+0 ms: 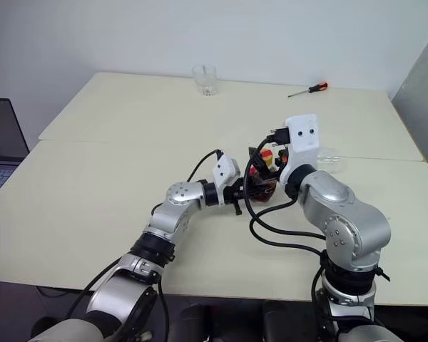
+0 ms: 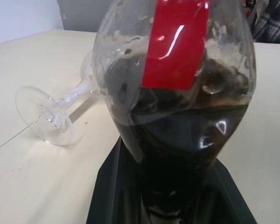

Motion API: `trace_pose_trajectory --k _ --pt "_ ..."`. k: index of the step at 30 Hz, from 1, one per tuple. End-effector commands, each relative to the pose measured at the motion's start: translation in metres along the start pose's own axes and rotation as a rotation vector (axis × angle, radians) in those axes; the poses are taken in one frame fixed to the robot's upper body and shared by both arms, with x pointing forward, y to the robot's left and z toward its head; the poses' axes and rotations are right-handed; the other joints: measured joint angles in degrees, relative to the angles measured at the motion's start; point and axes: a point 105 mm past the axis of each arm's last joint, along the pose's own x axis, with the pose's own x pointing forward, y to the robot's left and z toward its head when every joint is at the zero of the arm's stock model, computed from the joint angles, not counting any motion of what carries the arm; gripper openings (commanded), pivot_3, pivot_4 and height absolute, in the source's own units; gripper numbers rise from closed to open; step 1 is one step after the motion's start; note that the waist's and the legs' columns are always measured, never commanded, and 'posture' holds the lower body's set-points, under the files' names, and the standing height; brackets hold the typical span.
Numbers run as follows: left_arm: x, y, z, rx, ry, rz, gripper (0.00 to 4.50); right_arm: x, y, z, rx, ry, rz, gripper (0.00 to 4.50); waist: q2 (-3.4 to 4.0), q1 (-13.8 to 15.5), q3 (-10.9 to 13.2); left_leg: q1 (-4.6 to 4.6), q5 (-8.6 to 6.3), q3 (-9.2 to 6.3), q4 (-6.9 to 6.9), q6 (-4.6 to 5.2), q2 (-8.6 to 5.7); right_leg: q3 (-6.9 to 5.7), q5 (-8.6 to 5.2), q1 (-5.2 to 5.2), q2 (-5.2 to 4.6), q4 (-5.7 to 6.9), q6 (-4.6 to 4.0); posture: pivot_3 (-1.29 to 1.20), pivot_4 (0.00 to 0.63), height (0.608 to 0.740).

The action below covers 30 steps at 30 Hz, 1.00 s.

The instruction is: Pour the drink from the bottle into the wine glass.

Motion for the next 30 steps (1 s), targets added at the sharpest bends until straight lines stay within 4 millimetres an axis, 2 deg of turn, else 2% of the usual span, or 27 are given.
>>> trace_pose_trajectory --k 1,9,13,18,22,27,30 --pt "0.001 0.003 0.02 0.055 -0.062 0.006 0.63 -0.016 0.006 0.011 -0.017 -0.048 0.055 4.5 0.0 0.0 0.0 0.0 0.0 0.0 0.0 0.0 0.0 0.01 0.0 0.0 0.0 0.0 0.0 0.0 0.15 0.74" --pt "0.001 0.003 0.021 0.051 -0.066 0.005 0.63 -0.029 0.017 0.012 0.022 -0.057 0.155 4.5 0.0 -0.02 0.0 0.0 0.0 -0.03 0.0 0.0 0.0 0.01 0.0 0.0 0.0 0.0 0.0 0.0 0.15 0.74" --pt "0.001 0.004 0.022 0.053 -0.069 0.007 0.63 -0.037 0.023 0.006 0.026 -0.034 0.213 4.5 0.0 -0.01 0.0 0.0 0.0 -0.04 0.0 0.0 0.0 0.0 0.0 0.01 0.0 -0.01 0.0 0.0 0.15 0.74" --pt "0.001 0.004 0.021 0.053 -0.068 0.007 0.63 -0.043 0.02 0.002 0.012 -0.01 0.232 4.5 0.0 -0.01 0.0 0.0 0.0 -0.02 0.0 0.0 -0.01 0.02 0.0 0.01 -0.01 -0.01 0.0 0.0 0.15 0.74" --pt "0.0 0.004 0.021 0.054 -0.064 0.009 0.63 -0.029 0.011 0.01 -0.021 -0.015 0.141 4.5 0.0 -0.15 0.0 0.01 0.0 -0.03 -0.01 0.0 -0.01 0.03 0.0 -0.01 0.01 0.0 0.0 0.0 0.15 0.74" --pt "-0.001 0.005 0.021 0.057 -0.062 0.014 0.63 -0.014 0.027 0.014 -0.017 -0.023 0.17 4.5 0.0 -0.11 0.0 0.0 0.0 -0.04 -0.03 0.0 0.0 0.02 0.0 -0.02 0.06 0.0 0.0 0.0 0.15 0.74" --pt "-0.002 0.006 0.022 0.059 -0.061 0.019 0.63 -0.006 0.025 0.015 -0.027 -0.023 0.136 4.5 0.0 -0.05 0.0 0.0 0.0 -0.03 -0.04 0.0 0.0 0.03 0.0 -0.02 0.05 -0.01 0.0 0.0 0.15 0.74"
